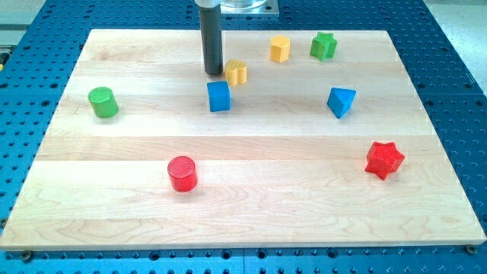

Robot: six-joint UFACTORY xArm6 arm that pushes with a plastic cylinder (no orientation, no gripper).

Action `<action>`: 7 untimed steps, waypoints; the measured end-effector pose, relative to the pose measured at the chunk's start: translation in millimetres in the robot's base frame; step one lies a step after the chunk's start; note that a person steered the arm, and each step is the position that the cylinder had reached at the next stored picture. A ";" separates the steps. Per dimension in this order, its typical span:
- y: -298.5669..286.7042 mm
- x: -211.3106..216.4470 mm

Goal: Push the hexagon right to the heart

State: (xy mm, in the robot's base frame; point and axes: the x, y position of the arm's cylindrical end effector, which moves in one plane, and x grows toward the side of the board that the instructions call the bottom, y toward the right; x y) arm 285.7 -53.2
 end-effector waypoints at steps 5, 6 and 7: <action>127.8 -7.8; 130.6 12.4; 149.1 45.7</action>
State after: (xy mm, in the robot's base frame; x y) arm 331.5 95.9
